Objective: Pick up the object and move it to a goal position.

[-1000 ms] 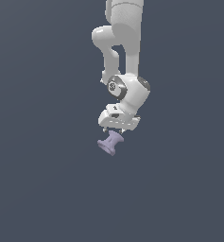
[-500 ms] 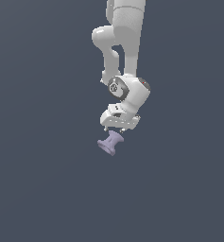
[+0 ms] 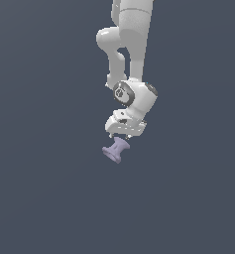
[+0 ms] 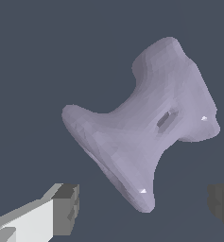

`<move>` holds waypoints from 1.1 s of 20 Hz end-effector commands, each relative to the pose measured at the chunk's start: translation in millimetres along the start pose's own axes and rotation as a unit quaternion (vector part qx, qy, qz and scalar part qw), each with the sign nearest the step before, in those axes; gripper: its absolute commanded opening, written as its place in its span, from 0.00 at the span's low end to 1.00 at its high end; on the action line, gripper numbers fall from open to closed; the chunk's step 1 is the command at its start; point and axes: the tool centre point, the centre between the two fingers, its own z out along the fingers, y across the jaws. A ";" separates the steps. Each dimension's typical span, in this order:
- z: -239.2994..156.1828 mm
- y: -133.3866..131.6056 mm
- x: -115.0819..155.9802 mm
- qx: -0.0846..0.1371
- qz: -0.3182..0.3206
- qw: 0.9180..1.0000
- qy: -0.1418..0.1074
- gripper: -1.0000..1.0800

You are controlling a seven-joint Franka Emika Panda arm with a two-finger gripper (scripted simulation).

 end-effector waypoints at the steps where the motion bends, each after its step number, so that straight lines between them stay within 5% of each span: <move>1: 5.7 0.0 -0.5 0.000 0.000 1.000 0.000 1.00; 13: 26.6 -0.3 -0.5 0.000 -0.001 1.000 0.000 1.00; 14: 26.6 -0.3 -0.5 0.000 -0.001 1.000 0.000 0.00; 22: 26.6 -0.3 -0.5 0.000 -0.001 1.000 0.000 0.00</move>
